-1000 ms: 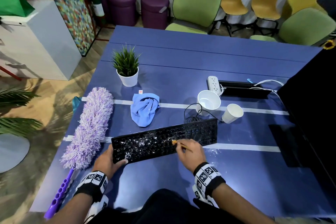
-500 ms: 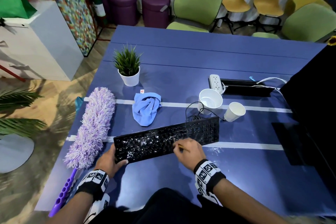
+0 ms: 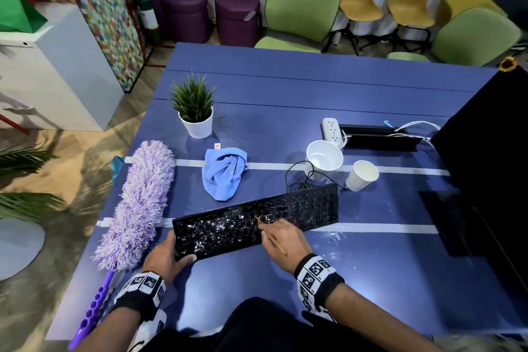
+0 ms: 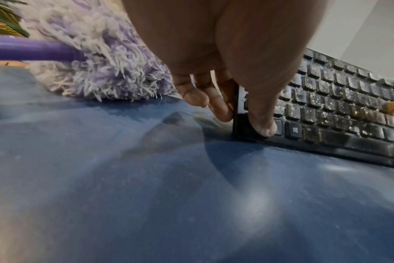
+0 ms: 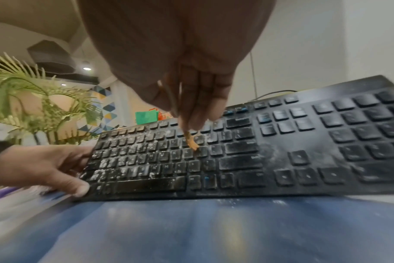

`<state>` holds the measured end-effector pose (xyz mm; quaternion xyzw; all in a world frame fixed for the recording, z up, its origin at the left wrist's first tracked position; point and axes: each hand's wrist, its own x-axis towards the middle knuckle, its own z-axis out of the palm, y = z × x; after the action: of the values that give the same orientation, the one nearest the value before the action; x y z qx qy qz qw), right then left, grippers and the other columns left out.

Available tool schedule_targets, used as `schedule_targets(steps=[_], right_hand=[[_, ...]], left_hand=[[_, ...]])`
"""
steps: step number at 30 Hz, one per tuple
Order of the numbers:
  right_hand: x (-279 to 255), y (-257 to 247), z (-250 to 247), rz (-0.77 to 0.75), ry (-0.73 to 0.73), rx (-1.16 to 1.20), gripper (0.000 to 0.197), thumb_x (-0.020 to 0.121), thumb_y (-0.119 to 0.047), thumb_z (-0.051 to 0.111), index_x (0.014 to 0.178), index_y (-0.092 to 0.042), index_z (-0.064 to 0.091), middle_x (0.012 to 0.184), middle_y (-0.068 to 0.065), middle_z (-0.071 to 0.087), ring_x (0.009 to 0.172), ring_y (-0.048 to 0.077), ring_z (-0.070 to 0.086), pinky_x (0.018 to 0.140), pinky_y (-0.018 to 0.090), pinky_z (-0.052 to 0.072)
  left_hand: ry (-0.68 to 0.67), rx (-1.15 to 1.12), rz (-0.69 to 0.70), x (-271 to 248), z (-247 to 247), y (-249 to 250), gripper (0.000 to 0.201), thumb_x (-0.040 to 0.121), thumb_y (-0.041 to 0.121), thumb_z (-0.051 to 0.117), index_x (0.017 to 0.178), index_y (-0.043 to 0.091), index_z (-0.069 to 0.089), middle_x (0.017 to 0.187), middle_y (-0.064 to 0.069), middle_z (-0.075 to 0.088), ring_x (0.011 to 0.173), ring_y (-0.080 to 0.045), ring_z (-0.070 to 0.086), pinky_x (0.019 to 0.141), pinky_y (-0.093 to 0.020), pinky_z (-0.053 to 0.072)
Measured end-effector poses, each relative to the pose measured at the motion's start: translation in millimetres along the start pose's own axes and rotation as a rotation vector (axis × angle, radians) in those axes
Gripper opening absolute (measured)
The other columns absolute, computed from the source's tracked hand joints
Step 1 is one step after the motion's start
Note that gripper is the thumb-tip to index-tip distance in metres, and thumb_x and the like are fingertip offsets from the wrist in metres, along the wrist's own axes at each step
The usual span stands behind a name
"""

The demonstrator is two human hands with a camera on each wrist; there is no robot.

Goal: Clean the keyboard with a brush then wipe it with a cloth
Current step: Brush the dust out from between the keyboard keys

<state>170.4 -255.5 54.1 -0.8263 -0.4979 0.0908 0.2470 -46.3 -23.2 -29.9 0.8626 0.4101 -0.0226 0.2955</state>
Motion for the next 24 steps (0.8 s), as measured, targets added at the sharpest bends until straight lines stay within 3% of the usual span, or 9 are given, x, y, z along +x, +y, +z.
schedule_targets(steps=[3,7,10,14,18,24], right_hand=[[-0.6,7.1,-2.9,0.106,0.070,0.009,0.028,0.086,-0.023,0.049,0.101,-0.015,0.071,0.078,0.002,0.069,0.072,0.016,0.054,0.071,0.031,0.052],[2.0,-9.5,4.5,-0.046,0.017,0.078,0.035,0.092,-0.028,0.043,0.109,-0.013,0.069,0.084,0.002,0.071,0.075,0.015,0.058,0.081,0.025,0.047],[4.8,-13.3,8.9,-0.017,0.053,0.109,0.032,0.092,-0.027,0.044,0.108,-0.014,0.068,0.081,0.003,0.069,0.074,0.017,0.055,0.078,0.026,0.046],[0.9,-12.1,8.9,-0.043,-0.087,0.052,0.031,0.092,-0.027,0.042,0.100,-0.014,0.069,0.072,0.006,0.066,0.071,0.021,0.055,0.070,0.031,0.052],[-0.6,-11.7,4.3,-0.029,0.047,0.097,0.032,0.092,-0.024,0.044,0.110,-0.012,0.068,0.078,0.003,0.067,0.073,0.017,0.053,0.071,0.026,0.047],[-4.0,5.3,-3.3,0.117,0.123,0.070,0.025,0.087,-0.019,0.052,0.102,-0.015,0.071,0.072,-0.002,0.065,0.067,0.013,0.053,0.079,0.026,0.049]], left_hand=[[0.005,0.005,-0.001,0.1,0.8,0.0,0.087,0.066,0.045,0.079,0.136,0.025,0.032,0.102,-0.007,0.071,0.093,-0.029,0.067,0.080,-0.037,0.053],[0.007,0.009,-0.003,-0.6,0.8,-0.4,0.085,0.066,0.045,0.080,0.134,0.024,0.034,0.101,-0.008,0.071,0.092,-0.029,0.067,0.080,-0.038,0.053],[0.009,-0.004,-0.012,-1.0,0.9,-0.4,0.084,0.065,0.046,0.080,0.133,0.025,0.035,0.102,-0.007,0.071,0.093,-0.028,0.067,0.081,-0.038,0.054],[0.013,-0.006,-0.010,-2.0,1.6,-1.1,0.086,0.065,0.046,0.080,0.135,0.027,0.033,0.102,-0.006,0.071,0.092,-0.027,0.067,0.081,-0.038,0.054],[0.018,0.001,-0.011,-1.6,1.7,-0.1,0.086,0.065,0.046,0.080,0.135,0.025,0.033,0.101,-0.006,0.071,0.091,-0.027,0.067,0.079,-0.037,0.054],[0.017,0.008,-0.005,-3.2,0.4,1.4,0.081,0.067,0.041,0.080,0.133,0.019,0.039,0.094,-0.010,0.070,0.087,-0.031,0.066,0.074,-0.037,0.051]])
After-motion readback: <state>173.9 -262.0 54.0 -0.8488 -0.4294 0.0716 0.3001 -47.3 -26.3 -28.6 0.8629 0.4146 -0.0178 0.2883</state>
